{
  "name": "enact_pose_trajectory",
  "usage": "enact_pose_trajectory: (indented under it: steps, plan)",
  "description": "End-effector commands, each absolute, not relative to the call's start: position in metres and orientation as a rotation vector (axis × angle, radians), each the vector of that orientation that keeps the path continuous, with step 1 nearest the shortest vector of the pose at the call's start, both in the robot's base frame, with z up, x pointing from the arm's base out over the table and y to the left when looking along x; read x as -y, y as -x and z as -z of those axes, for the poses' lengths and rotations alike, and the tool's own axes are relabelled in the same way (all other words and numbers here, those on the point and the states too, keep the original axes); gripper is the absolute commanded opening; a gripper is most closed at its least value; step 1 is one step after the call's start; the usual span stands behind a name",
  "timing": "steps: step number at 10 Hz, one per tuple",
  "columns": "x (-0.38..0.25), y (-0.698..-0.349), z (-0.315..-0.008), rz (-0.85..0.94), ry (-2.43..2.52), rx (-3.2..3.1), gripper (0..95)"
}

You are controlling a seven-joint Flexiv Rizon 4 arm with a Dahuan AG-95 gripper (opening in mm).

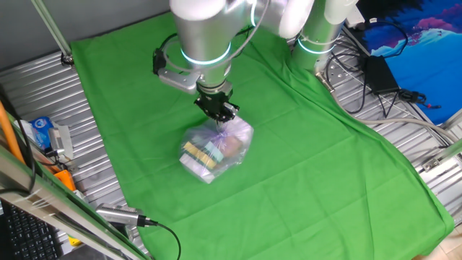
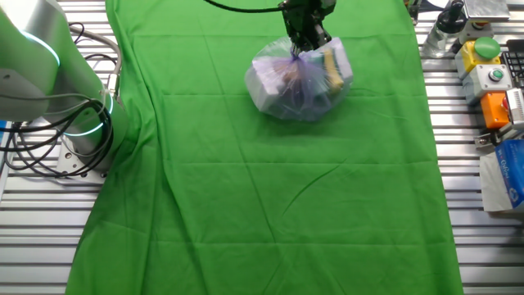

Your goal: Pick up a bag of things

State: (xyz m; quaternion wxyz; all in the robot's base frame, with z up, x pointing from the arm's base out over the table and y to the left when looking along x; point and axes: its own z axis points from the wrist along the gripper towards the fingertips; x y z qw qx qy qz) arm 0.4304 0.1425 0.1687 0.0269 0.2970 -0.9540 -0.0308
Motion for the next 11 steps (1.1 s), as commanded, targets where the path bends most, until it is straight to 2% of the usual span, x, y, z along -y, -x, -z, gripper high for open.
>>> enact_pose_trajectory:
  steps: [1, 6, 11]
  plan:
    - [-0.152, -0.421, -0.174, 0.08, -0.866, 2.978, 19.0]
    - [-0.168, -0.426, -0.165, 0.034, -0.767, 3.011, 19.0]
    - [-0.163, -0.436, -0.143, -0.02, -0.804, 3.024, 19.0]
